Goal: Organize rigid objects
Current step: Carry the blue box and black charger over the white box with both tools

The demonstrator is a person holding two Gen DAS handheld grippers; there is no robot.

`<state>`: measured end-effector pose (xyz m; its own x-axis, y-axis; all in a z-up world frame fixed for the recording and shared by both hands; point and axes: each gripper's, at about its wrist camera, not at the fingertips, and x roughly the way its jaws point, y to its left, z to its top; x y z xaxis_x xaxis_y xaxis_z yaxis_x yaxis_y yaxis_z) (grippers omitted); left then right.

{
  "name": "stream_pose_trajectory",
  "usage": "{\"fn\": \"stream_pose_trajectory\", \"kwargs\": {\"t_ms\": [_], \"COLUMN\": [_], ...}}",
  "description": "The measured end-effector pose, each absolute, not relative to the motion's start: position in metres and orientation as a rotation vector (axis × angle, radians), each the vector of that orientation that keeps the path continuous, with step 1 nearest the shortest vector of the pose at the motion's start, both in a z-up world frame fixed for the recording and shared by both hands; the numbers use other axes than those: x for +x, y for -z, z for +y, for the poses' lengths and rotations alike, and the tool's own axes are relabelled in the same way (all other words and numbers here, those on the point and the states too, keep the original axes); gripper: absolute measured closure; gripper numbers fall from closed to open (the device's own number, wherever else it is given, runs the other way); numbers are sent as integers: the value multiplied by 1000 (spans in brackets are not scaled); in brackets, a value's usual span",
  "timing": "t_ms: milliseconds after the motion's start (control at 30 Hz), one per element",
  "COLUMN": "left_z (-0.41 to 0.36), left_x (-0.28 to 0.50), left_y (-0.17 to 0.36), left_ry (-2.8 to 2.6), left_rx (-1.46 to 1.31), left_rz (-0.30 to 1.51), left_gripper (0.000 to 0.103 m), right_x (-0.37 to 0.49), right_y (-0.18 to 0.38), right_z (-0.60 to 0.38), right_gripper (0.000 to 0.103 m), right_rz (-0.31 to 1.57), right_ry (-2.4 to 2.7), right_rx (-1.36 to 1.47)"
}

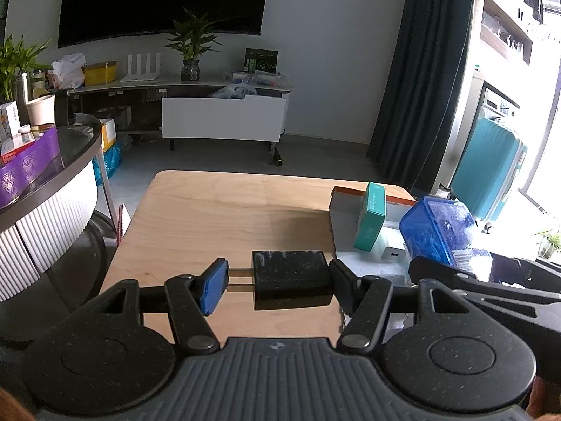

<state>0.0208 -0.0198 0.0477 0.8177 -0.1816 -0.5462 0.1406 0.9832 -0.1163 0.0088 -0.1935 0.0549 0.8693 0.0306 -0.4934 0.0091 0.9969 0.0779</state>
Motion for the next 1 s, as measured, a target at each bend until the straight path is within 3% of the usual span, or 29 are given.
{"fn": "stream_pose_trajectory", "kwargs": {"t_ms": [1000], "left_z": [-39], "left_x": [34], "left_y": [-41], "left_ry": [231], "left_rx": [-53], "left_rz": [614], "left_gripper": [40], "right_x": [5], "right_y": [-53], "right_z": [-222], "right_gripper": [30], "right_rz": [514], "right_ry": [64], "right_rx": [106]}}
